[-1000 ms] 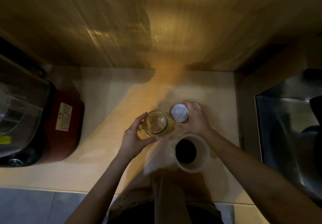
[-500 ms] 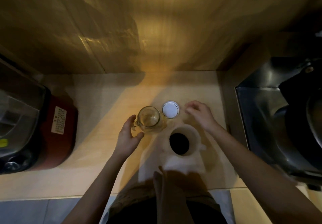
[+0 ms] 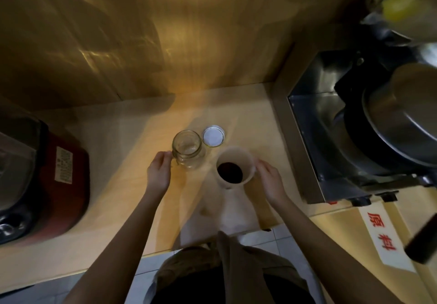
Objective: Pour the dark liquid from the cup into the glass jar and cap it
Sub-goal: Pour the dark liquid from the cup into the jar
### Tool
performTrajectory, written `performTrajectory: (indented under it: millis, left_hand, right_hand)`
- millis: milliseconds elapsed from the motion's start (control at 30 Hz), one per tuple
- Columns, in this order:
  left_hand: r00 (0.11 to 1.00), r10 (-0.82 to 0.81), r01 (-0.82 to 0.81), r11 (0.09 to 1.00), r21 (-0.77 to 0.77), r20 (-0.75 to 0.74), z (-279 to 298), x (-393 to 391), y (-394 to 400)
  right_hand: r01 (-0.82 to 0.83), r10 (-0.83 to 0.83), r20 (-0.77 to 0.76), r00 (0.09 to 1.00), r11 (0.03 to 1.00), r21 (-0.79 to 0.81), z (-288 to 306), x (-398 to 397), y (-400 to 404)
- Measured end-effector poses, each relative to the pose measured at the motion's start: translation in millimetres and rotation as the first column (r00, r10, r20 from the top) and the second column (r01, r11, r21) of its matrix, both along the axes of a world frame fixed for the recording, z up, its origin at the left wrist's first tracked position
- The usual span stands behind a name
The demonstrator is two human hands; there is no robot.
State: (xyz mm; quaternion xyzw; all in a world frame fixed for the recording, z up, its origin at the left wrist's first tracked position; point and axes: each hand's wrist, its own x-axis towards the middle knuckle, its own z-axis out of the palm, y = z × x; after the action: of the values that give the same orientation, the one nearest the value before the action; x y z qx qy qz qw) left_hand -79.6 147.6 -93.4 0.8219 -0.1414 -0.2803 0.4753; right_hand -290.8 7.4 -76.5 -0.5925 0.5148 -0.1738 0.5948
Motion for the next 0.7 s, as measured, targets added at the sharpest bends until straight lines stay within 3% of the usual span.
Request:
performTrajectory:
  millis: [200, 467, 700]
  left_hand:
    - [0.997, 0.061, -0.063, 0.997, -0.037, -0.056, -2.1, -2.5, -5.4]
    - [0.99, 0.026, -0.042, 0.993, -0.111, -0.138, -0.3, -1.3, -6.3]
    - [0.973, 0.018, -0.068, 0.975, -0.21, -0.231, 12.1, -2.1, -21.8]
  right_hand:
    - [0.107, -0.111, -0.045, 0.993, 0.99, -0.091, -8.5, 4.0, 10.1]
    - [0.373, -0.373, -0.003, 0.928, 0.927, 0.046, -7.6, 21.4, 7.1]
    - [0.365, -0.364, 0.036, 0.931, 0.93, -0.038, 7.7, 28.7, -10.9]
